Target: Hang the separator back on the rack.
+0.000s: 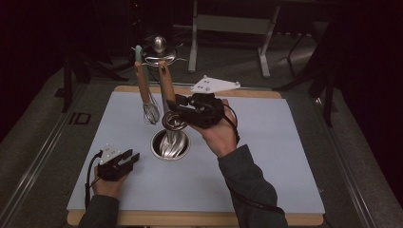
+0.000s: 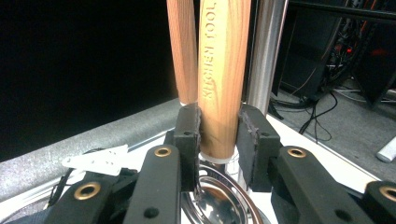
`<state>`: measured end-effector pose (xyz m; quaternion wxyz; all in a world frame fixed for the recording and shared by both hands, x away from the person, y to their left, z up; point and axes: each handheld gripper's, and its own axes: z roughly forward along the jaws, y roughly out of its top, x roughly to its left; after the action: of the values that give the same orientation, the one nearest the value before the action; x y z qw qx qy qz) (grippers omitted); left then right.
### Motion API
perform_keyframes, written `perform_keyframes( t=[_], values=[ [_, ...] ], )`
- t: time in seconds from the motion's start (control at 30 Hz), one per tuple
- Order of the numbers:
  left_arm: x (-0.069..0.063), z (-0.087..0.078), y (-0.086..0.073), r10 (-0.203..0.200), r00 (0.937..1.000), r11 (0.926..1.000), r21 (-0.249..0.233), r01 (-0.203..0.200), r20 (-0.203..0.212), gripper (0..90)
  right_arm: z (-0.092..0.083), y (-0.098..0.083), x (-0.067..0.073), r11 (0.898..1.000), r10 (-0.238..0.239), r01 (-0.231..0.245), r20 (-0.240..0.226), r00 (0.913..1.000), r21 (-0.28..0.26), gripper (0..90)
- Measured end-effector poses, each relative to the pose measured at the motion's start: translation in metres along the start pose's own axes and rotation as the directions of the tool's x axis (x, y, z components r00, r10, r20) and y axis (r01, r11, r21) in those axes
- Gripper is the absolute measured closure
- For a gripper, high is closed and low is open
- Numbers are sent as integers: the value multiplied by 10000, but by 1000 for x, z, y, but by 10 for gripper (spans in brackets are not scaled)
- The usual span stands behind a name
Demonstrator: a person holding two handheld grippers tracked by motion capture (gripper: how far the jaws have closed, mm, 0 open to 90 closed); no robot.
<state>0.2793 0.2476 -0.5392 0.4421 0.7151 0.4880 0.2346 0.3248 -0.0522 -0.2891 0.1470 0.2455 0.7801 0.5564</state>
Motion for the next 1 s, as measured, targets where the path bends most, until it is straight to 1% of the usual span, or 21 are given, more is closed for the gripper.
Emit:
perform_keyframes(
  t=[0.4, 1.0],
  values=[
    [0, 0, 0, -3, 10000, 10000, 11, 3, 25, 630, 10, -4, -1, 9998, 45, -45, -24, 10000, 178, 707],
    [0, 0, 0, 0, 10000, 10000, 22, 0, 20, 630, 10, -6, -4, 9997, -18, 20, -89, 10000, 233, 705]
  ],
)
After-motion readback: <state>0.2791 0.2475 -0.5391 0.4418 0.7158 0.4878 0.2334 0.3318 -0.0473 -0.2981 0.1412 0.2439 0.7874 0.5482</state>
